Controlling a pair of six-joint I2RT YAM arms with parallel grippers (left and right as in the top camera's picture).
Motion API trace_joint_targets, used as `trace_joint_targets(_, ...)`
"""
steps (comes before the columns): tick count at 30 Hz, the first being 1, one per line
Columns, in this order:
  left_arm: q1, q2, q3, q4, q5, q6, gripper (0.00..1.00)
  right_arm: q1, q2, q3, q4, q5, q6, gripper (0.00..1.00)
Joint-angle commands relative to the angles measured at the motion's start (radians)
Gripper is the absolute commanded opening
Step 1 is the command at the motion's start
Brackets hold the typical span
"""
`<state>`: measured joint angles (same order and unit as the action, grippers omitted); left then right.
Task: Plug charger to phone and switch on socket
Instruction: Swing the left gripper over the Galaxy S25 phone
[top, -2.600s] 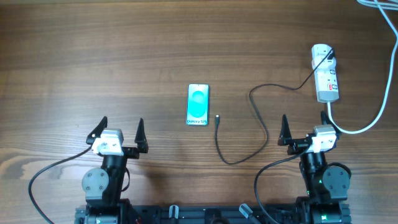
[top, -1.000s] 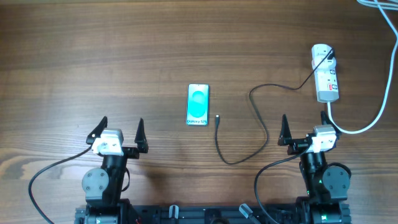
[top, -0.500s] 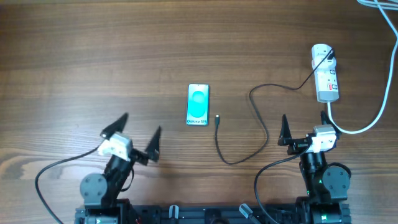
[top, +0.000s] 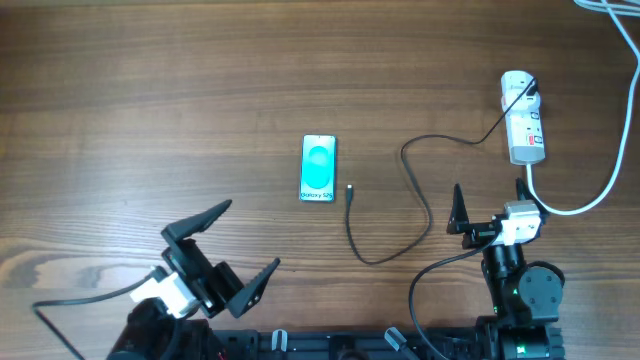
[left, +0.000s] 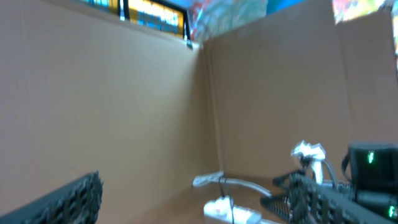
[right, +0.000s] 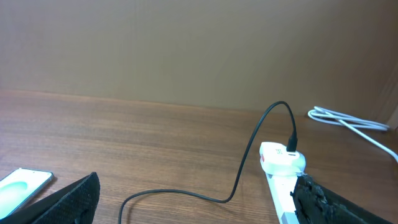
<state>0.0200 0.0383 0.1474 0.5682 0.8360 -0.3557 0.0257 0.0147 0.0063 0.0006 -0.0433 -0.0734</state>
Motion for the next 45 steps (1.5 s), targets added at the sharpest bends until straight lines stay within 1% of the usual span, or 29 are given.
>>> trace_joint_targets(1, 0.005, 0.103, 0.220, -0.136, 0.005, -0.026, 1.00, 0.006, -0.007, -0.001, 0.002, 0.013, -0.005, 1.00)
trace_joint_targets(2, 0.005, 0.146, 0.280, -0.193, 0.015, -0.024, 1.00, 0.006, -0.007, -0.001, 0.002, 0.013, -0.005, 1.00)
trace_joint_targets(4, 0.005, 0.261, 0.424, -0.369, 0.059, 0.015, 1.00, 0.006, -0.007, -0.001, 0.002, 0.013, -0.005, 1.00)
trace_joint_targets(6, 0.005, 0.403, 0.583, -0.635, 0.072, 0.069, 1.00, 0.006, -0.007, -0.001, 0.002, 0.013, -0.005, 1.00)
trace_joint_targets(7, 0.005, 0.485, 0.666, -0.793, 0.072, 0.118, 1.00, 0.006, -0.007, -0.001, 0.002, 0.013, -0.005, 1.00)
trace_joint_targets(9, 0.005, 0.607, 0.775, -0.996, 0.072, 0.189, 1.00, 0.006, -0.007, -0.001, 0.002, 0.013, -0.005, 1.00)
trace_joint_targets(10, 0.004, 0.672, 0.818, -1.068, 0.076, 0.192, 1.00, 0.006, -0.007, -0.001, 0.002, 0.013, -0.005, 1.00)
trace_joint_targets(12, 0.005, 0.773, 0.848, -1.093, 0.175, 0.161, 1.00, 0.006, -0.007, -0.001, 0.002, 0.013, -0.005, 1.00)
trace_joint_targets(14, 0.004, 0.846, 0.848, -1.108, 0.238, 0.130, 1.00, 0.006, -0.007, -0.001, 0.002, 0.013, -0.005, 1.00)
trace_joint_targets(17, 0.004, 0.943, 0.848, -1.104, 0.247, 0.064, 1.00, 0.006, -0.007, -0.001, 0.002, 0.013, -0.006, 1.00)
trace_joint_targets(19, -0.008, 0.982, 0.848, -1.112, 0.240, 0.056, 1.00, 0.006, -0.007, -0.001, 0.002, 0.013, -0.005, 1.00)
trace_joint_targets(21, -0.045, 1.005, 0.848, -1.112, 0.170, 0.050, 1.00, 0.006, -0.007, -0.001, 0.002, 0.013, -0.005, 1.00)
trace_joint_targets(23, -0.108, 1.015, 0.851, -1.122, 0.008, -0.005, 0.99, 0.006, -0.007, -0.001, 0.002, 0.013, -0.005, 1.00)
trace_joint_targets(25, -0.172, 1.032, 0.872, -1.163, -0.101, -0.004, 0.99, 0.006, -0.007, -0.001, 0.002, 0.013, -0.006, 1.00)
trace_joint_targets(28, -0.272, 1.097, 0.960, -1.296, -0.276, 0.011, 1.00, 0.006, -0.007, -0.001, 0.002, 0.013, -0.005, 1.00)
trace_joint_targets(30, -0.343, 1.179, 1.072, -1.426, -0.415, 0.011, 1.00, 0.006, -0.007, -0.001, 0.002, 0.013, -0.005, 1.00)
trace_joint_targets(32, -0.386, 1.253, 1.170, -1.522, -0.498, 0.011, 1.00, 0.006, -0.007, -0.001, 0.002, 0.013, -0.005, 1.00)
trace_joint_targets(35, -0.437, 1.382, 1.344, -1.676, -0.578, 0.036, 0.99, 0.006, -0.007, -0.001, 0.002, 0.013, -0.005, 1.00)
trace_joint_targets(36, -0.453, 1.443, 1.423, -1.751, -0.602, 0.042, 0.99, 0.006, -0.007, -0.001, 0.002, 0.013, -0.005, 1.00)
trace_joint_targets(39, -0.472, 1.563, 1.551, -1.885, -0.652, 0.041, 1.00, 0.006, -0.007, -0.001, 0.002, 0.013, -0.005, 1.00)
trace_joint_targets(42, -0.484, 1.626, 1.564, -1.885, -0.658, 0.040, 1.00, 0.006, -0.007, -0.001, 0.002, 0.013, -0.005, 1.00)
trace_joint_targets(45, -0.489, 1.646, 1.564, -1.870, -0.647, 0.033, 1.00, 0.006, -0.007, -0.001, 0.002, 0.013, -0.005, 1.00)
